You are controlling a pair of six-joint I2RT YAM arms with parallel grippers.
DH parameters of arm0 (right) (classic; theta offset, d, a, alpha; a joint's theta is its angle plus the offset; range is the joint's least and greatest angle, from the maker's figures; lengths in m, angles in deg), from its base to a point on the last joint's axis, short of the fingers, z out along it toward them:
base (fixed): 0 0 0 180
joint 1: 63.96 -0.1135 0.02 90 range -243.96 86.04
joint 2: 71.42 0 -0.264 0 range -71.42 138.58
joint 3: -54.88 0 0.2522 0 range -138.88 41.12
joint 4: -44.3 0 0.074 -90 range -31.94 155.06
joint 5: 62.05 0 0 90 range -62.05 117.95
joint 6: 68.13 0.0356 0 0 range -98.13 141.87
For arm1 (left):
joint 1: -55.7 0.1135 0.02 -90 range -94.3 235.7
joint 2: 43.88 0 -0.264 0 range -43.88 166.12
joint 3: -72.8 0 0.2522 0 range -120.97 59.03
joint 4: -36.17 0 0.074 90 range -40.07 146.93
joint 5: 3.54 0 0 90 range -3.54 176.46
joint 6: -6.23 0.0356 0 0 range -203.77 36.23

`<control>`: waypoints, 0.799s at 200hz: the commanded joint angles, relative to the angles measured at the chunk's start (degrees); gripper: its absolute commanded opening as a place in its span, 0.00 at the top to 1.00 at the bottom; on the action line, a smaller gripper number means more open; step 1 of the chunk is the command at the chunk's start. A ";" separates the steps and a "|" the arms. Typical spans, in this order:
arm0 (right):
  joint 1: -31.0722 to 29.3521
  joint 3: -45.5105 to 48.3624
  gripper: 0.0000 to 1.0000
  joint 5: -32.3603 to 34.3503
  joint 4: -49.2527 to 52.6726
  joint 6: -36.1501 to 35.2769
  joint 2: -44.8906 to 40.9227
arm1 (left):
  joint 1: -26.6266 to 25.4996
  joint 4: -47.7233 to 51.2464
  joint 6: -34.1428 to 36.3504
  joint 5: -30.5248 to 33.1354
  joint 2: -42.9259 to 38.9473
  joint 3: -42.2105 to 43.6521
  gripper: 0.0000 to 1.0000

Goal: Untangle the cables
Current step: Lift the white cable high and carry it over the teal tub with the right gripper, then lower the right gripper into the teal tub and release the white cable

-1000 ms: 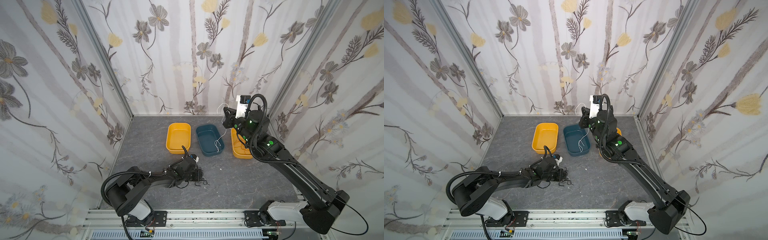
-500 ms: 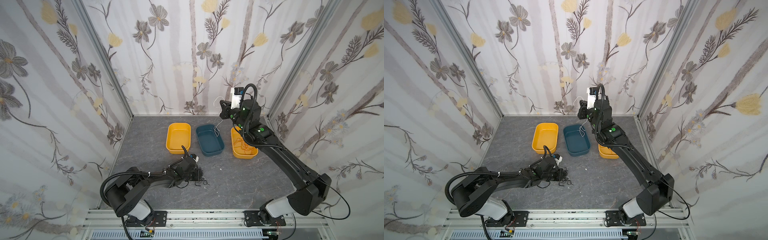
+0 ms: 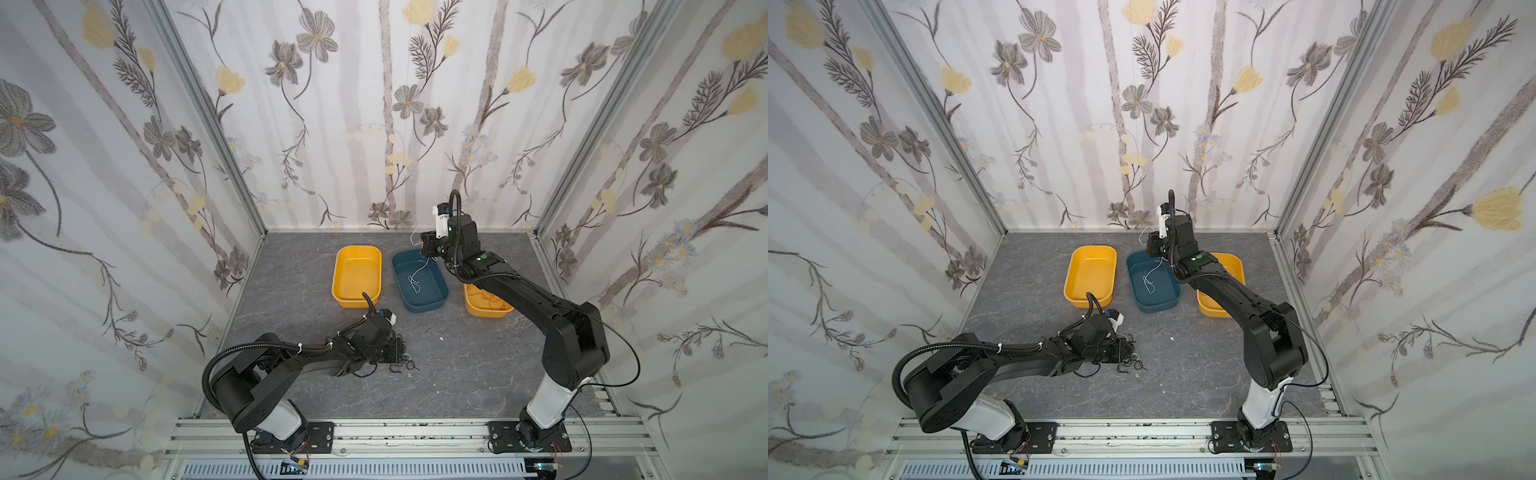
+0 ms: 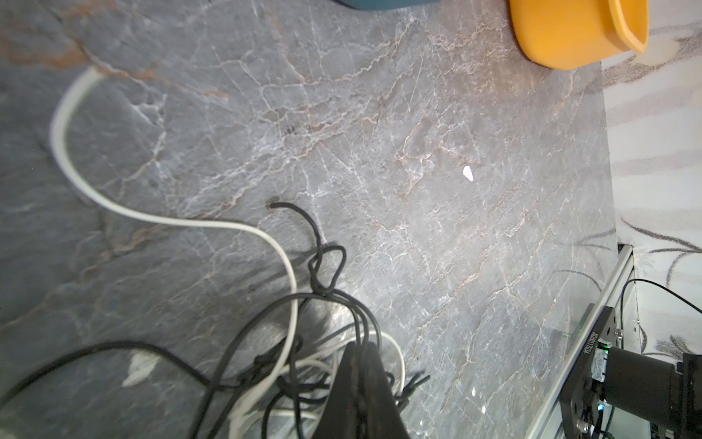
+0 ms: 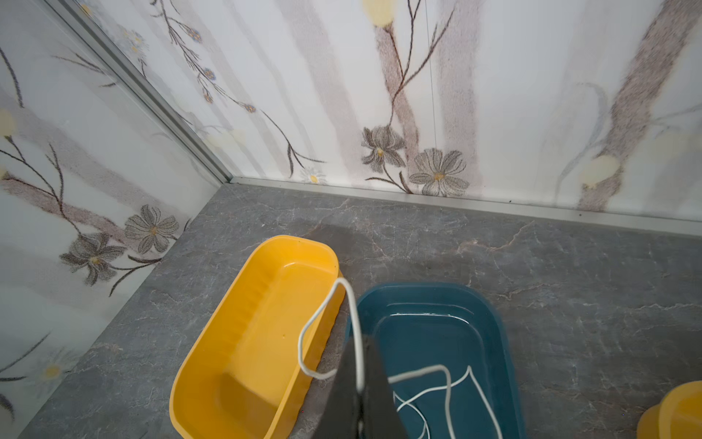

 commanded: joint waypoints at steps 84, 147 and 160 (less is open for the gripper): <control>0.31 6.19 0.96 -5.91 1.20 8.36 9.34 | -0.02 -2.09 -0.50 -0.34 1.18 -0.71 0.93; 0.38 12.28 0.66 -1.89 1.65 6.98 0.92 | -0.11 -1.91 -0.42 -1.23 1.35 -1.83 0.92; 0.24 13.33 0.65 -1.41 1.77 6.54 -2.02 | -0.11 -1.83 -0.49 -1.32 1.29 -2.14 0.92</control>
